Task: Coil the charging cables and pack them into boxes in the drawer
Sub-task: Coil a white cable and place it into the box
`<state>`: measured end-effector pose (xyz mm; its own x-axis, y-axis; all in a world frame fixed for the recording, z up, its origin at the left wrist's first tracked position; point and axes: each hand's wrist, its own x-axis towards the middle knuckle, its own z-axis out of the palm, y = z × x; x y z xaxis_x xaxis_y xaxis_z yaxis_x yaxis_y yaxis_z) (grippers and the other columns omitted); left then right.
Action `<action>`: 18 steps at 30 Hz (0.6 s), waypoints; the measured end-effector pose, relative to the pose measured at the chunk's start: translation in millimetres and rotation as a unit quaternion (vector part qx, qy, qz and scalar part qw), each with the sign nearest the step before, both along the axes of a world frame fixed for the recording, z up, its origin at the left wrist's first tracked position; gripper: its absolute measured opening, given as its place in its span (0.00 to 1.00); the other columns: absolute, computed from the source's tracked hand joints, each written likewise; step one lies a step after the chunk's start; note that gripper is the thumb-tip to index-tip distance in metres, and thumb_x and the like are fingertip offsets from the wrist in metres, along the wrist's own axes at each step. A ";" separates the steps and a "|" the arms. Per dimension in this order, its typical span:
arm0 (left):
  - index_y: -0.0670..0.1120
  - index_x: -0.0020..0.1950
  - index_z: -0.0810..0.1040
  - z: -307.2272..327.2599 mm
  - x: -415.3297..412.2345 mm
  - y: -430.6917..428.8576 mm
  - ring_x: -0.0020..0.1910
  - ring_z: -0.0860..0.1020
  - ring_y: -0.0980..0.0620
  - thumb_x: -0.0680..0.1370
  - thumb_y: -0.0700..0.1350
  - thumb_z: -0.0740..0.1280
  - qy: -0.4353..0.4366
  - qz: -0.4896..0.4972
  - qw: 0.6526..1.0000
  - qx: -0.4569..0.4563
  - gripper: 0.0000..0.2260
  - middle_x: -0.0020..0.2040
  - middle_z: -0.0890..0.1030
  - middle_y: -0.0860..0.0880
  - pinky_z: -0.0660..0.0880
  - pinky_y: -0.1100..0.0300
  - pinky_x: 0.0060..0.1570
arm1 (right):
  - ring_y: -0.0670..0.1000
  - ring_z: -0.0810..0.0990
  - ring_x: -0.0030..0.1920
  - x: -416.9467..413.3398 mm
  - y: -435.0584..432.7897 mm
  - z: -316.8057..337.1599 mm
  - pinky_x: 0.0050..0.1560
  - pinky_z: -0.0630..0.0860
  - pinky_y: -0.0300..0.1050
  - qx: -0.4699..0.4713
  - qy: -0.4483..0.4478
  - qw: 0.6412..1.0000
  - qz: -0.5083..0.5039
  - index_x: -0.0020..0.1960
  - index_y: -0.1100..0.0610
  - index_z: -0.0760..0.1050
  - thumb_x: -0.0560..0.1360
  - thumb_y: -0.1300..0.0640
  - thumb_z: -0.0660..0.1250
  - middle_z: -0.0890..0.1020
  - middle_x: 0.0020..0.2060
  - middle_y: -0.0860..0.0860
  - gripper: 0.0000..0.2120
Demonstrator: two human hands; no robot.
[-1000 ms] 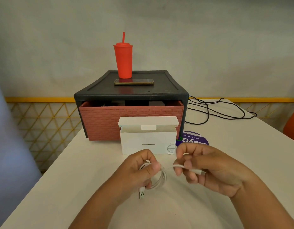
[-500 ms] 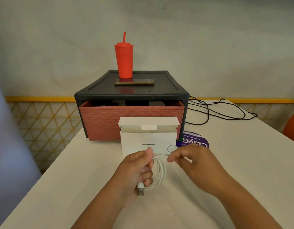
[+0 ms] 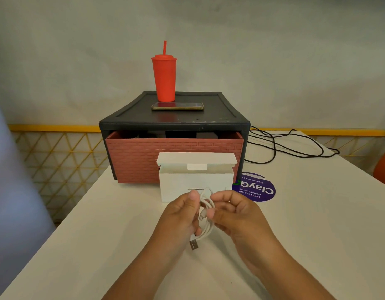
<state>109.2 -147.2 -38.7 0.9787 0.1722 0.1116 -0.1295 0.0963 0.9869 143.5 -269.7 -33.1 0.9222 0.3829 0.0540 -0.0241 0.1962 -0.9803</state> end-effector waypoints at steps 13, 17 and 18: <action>0.46 0.36 0.75 -11.3 4.9 -3.8 0.22 0.69 0.60 0.80 0.49 0.56 -0.019 0.053 0.989 0.139 0.16 0.23 0.72 0.56 0.67 0.63 0.30 | 0.44 0.79 0.30 -5.2 10.3 -3.2 0.32 0.72 0.33 -0.173 -0.081 0.981 0.014 0.48 0.59 0.71 0.74 0.68 0.61 0.79 0.32 0.52 0.06; 0.48 0.36 0.75 -8.3 4.3 -2.7 0.23 0.71 0.61 0.80 0.49 0.56 -0.023 0.073 0.987 0.141 0.15 0.23 0.73 0.58 0.70 0.67 0.28 | 0.41 0.78 0.32 -6.7 9.8 -2.2 0.33 0.74 0.33 -0.248 -0.128 0.960 -0.005 0.45 0.50 0.72 0.72 0.64 0.63 0.79 0.34 0.47 0.10; 0.49 0.35 0.76 -7.9 4.8 -0.7 0.24 0.71 0.60 0.80 0.50 0.57 -0.013 0.077 0.988 0.131 0.16 0.22 0.72 0.57 0.73 0.64 0.29 | 0.41 0.77 0.31 -6.7 8.3 -2.5 0.34 0.73 0.32 -0.276 -0.150 0.949 -0.019 0.43 0.48 0.73 0.71 0.63 0.65 0.79 0.35 0.46 0.10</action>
